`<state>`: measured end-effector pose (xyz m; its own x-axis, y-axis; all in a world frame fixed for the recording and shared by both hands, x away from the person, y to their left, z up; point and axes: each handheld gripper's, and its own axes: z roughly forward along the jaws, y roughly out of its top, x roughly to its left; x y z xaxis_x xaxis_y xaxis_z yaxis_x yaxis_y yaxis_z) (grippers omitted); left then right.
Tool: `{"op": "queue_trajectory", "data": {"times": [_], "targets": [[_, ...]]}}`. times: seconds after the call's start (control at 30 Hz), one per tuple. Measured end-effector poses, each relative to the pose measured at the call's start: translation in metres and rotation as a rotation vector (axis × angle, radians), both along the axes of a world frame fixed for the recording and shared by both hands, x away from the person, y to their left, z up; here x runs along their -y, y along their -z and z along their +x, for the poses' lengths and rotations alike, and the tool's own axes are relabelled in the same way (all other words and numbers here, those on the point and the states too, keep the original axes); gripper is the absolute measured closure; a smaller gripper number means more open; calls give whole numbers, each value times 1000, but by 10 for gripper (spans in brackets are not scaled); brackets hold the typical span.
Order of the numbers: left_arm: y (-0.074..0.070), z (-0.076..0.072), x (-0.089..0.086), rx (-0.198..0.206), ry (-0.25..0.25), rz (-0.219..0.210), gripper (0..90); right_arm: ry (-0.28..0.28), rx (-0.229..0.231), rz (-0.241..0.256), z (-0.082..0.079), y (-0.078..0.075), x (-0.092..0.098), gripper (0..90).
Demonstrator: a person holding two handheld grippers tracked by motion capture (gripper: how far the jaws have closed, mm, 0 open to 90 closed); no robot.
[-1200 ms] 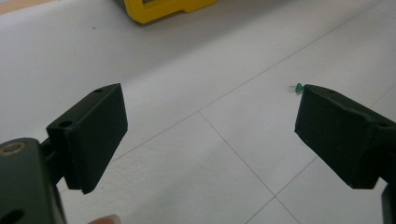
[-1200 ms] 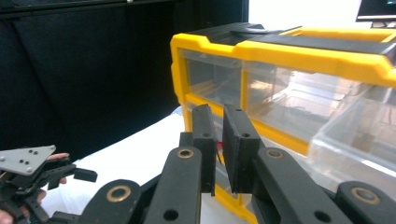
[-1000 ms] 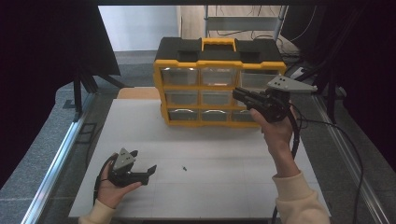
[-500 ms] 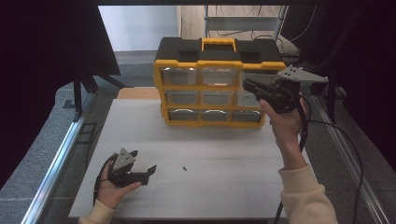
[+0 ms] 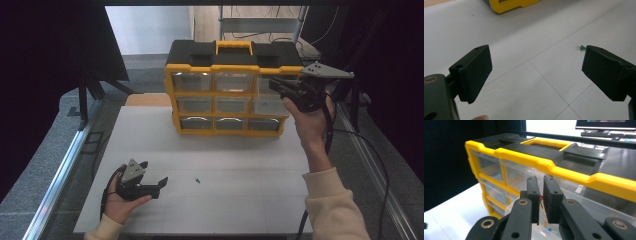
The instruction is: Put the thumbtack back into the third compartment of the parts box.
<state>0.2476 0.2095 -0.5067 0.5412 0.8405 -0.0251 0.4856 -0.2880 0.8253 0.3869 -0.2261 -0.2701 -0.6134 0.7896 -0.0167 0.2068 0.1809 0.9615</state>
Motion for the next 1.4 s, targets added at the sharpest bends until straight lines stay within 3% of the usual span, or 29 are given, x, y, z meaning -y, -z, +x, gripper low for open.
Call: {"op": "queue_trajectory", "data": {"times": [0.23,0.27,0.37,0.53,0.83,1.1,1.4], "targets": [[0,0,0,-2,0,1,96,45,-20,-23,12,-2,3,815],[0,0,0,-2,1,1,96,55,-16,-28,13,-1,3,769],[0,0,0,-3,1,0,96,67,11,-38,12,-1,1,493],[0,0,0,-3,-1,-1,96,44,30,-20,5,-1,-1,320],[-1,0,0,-2,0,-1,96,-80,35,37,-17,-2,-9,309],[-1,-1,0,0,0,-4,96,-170,41,21,-41,6,-24,314],[-2,-1,0,1,1,-3,96,-258,42,4,-63,26,-44,313]]}}
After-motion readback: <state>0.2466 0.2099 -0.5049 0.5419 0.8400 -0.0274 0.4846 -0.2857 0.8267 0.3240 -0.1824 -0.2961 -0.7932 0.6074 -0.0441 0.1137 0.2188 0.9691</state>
